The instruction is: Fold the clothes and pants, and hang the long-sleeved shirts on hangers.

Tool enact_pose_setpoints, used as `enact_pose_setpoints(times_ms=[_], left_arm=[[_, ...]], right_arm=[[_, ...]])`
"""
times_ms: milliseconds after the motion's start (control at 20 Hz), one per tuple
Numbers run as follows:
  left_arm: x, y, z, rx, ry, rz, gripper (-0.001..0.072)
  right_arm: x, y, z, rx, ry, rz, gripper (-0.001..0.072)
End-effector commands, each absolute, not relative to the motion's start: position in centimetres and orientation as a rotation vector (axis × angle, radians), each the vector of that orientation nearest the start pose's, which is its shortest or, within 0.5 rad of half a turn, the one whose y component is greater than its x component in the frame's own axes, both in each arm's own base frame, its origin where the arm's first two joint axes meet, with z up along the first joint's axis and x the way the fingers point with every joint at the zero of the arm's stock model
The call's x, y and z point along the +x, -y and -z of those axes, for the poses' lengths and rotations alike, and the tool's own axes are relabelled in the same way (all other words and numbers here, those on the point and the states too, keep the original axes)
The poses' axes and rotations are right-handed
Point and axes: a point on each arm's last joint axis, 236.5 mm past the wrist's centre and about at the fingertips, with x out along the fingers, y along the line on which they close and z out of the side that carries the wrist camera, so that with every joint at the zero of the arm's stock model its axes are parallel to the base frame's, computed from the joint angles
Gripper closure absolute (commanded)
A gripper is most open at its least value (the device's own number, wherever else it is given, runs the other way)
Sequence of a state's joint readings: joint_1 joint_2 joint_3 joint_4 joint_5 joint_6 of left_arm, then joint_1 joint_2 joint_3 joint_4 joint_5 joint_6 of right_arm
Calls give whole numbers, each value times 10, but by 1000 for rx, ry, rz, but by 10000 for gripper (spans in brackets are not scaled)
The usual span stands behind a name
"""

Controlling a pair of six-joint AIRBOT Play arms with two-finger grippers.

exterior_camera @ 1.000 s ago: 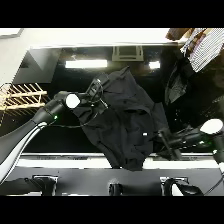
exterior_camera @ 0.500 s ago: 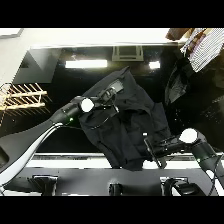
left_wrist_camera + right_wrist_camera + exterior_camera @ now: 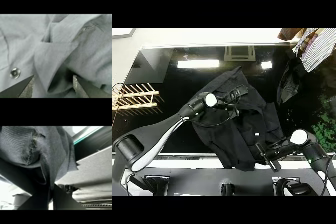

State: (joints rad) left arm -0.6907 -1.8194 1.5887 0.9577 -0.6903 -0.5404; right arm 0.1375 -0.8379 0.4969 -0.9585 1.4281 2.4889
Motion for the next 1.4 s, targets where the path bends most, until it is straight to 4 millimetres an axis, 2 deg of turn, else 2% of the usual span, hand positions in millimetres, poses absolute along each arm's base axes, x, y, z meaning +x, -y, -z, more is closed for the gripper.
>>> enact_pose_setpoints(times_ms=[0,150,250,300,450,500,550,650,750,850,950,1050,1200,1350], left_arm=[[392,462,17,632,-542,1290,164],[388,473,27,650,-528,1300,164],[397,480,31,647,-495,1261,168],[407,483,29,641,-461,1222,205],[435,485,19,573,-406,1106,427],[438,484,18,540,-421,1089,650],[439,483,18,524,-431,1083,687],[442,480,12,445,-466,1054,688],[450,473,-5,317,-507,1000,688],[463,455,-37,179,-535,939,690],[473,426,-77,46,-569,887,690],[484,392,-123,-83,-575,827,689],[493,338,-208,-191,-463,749,690],[486,284,-290,-215,-306,693,689]], right_arm=[[128,-147,39,1067,-1888,398,676],[127,-144,40,1049,-1886,401,676],[127,-144,41,1043,-1885,391,676],[127,-144,40,1033,-1887,377,676],[126,-144,40,1014,-1890,352,675],[128,-144,41,1015,-1885,349,675],[129,-144,41,1012,-1879,338,675],[132,-144,40,998,-1870,313,676],[151,-141,30,1001,-1803,288,677],[195,-127,3,1030,-1643,252,678],[245,-100,-35,1053,-1457,230,679],[285,-89,-73,1022,-1348,158,680],[339,-117,-133,876,-1235,-61,680],[383,-148,-211,715,-1060,-219,680]])
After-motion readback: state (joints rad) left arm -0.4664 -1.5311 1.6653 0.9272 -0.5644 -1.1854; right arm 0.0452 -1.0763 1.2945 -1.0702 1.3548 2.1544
